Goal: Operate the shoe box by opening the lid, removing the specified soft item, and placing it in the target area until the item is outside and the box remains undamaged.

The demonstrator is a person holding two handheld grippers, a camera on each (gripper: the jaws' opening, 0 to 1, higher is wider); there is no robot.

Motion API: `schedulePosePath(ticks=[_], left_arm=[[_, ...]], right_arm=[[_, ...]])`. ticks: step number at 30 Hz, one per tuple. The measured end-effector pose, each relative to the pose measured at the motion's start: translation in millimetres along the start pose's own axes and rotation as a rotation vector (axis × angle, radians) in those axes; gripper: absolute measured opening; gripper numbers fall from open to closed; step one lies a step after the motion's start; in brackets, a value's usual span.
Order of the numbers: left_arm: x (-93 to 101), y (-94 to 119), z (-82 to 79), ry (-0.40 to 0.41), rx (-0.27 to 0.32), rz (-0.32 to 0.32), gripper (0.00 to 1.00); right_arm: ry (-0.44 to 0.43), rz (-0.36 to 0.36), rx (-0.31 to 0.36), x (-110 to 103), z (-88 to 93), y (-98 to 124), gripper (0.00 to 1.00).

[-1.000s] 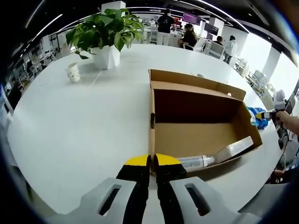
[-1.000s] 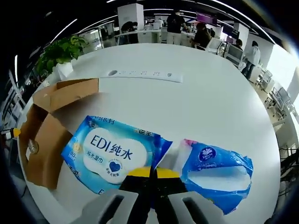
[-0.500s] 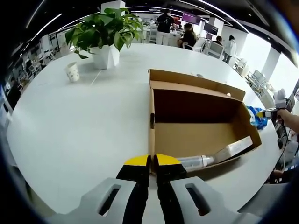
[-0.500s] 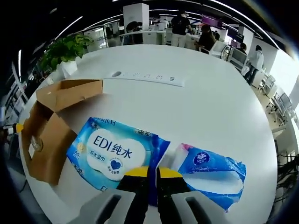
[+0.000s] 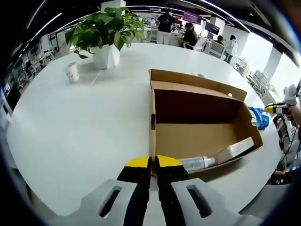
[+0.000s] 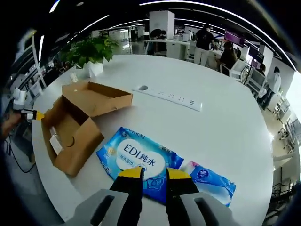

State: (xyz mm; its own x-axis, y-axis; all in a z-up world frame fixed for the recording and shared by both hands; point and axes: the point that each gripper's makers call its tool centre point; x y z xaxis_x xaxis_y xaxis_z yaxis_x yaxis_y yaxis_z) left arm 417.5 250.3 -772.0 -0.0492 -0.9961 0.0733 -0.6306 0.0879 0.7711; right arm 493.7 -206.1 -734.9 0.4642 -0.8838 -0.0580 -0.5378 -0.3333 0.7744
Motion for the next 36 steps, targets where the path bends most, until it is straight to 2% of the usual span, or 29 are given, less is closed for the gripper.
schedulePosePath(ticks=[4,14,21,36], left_arm=[[1.0,1,0.1,-0.001,-0.001,0.001,0.01],[-0.3,0,-0.7,0.003,-0.003,0.004,0.01],[1.7,2,0.0,0.005,-0.002,0.005,0.01],[2.2,2,0.1,0.006,-0.004,0.007,0.01]], right_arm=[[0.056,-0.064,0.003,-21,-11.8,5,0.20],[0.202,-0.250,-0.001,-89,-38.8,15,0.30],[0.283,-0.336,0.008,-127,-54.8,18,0.34],[0.448,-0.501,-0.013,-204,-63.3,6,0.40]])
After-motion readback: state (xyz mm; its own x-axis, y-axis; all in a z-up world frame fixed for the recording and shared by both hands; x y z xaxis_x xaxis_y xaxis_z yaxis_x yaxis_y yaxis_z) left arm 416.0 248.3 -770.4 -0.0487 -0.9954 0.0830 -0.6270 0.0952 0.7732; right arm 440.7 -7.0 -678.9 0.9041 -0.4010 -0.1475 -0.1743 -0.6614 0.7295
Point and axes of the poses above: the point that each gripper's makers call its tool centre point, and the gripper's own axes: y roughly backward along the fingers, x roughly to its right, z roughly out of its underside, and after that the axes turned 4 degrees about -y, right-handed
